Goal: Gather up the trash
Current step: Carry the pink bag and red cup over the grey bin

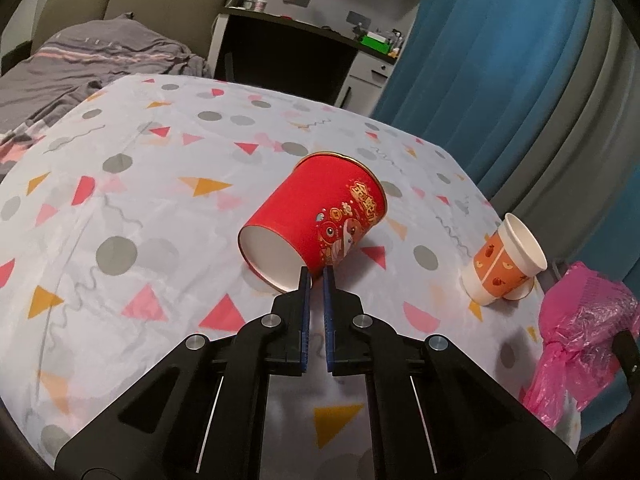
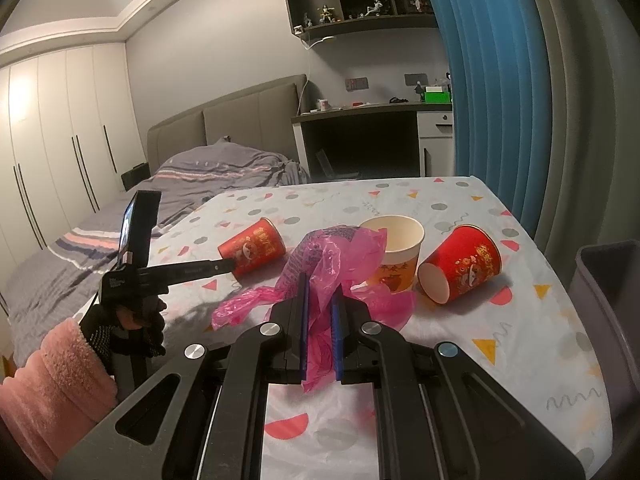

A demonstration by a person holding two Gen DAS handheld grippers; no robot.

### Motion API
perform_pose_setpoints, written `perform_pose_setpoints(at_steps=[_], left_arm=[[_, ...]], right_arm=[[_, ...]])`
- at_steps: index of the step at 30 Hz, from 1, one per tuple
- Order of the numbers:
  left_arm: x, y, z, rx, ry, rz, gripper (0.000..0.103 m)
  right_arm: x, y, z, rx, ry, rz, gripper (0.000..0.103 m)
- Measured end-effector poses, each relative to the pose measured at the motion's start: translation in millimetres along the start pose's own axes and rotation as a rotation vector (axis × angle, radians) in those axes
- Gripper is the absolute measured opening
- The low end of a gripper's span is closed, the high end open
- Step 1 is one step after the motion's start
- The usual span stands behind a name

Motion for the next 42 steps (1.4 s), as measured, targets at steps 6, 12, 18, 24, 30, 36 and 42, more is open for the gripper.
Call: perform_pose_setpoints(at_steps=[6,12,18,24,30,36,42], left_arm=[[-5.3,-8.0,17.4,-0.005,-0.036,0.001,0.002],[-15.9,-24.2,42.4,-0.019,-0.074,-0.028,0.001],[-34.3,-40.2,68.4,-0.045,-0.103,-0.039,0.001],[-48.9,-63.4,99.5,-0.079,-0.150,-0.066,0.001],[-60.4,-88.1,123.9,-0.118,-0.183,-0.102,0.001],[-68.6,-124.1,133.5,-0.168,-0.192,-0.151,0.001],[-75.3,-163.1,127.8,-0.225,-0.179,-0.190,0.001]], right_arm=[[2.1,-3.7,6.4,-0.001,-0.018,-0.005,0.010],[2.1,-6.5,16.4,0.000,-0.033,-0.009,0.010],[1.0,-7.9,33.0,-0.004,-0.049,-0.004,0.010],[-2.1,-15.9,52.0,-0.018,-0.067,-0.011,0.010],[-6.2,-25.4,71.3,-0.036,-0.084,-0.023,0.010],[-11.0,-42.6,90.9,-0.070,-0.105,-0.032,0.010],[-15.5,-63.5,108.1,-0.125,-0.116,-0.049,0.010]])
Point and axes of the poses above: each gripper's, at about its wrist camera, not at the fingertips, and z roughly against the way its jaws point, y to its left, x to its top, the point moved 2 cm from there along -z, roughly the way its jaws point, and after that the axes turned 6 degrees about z, right-handed, at the moved point
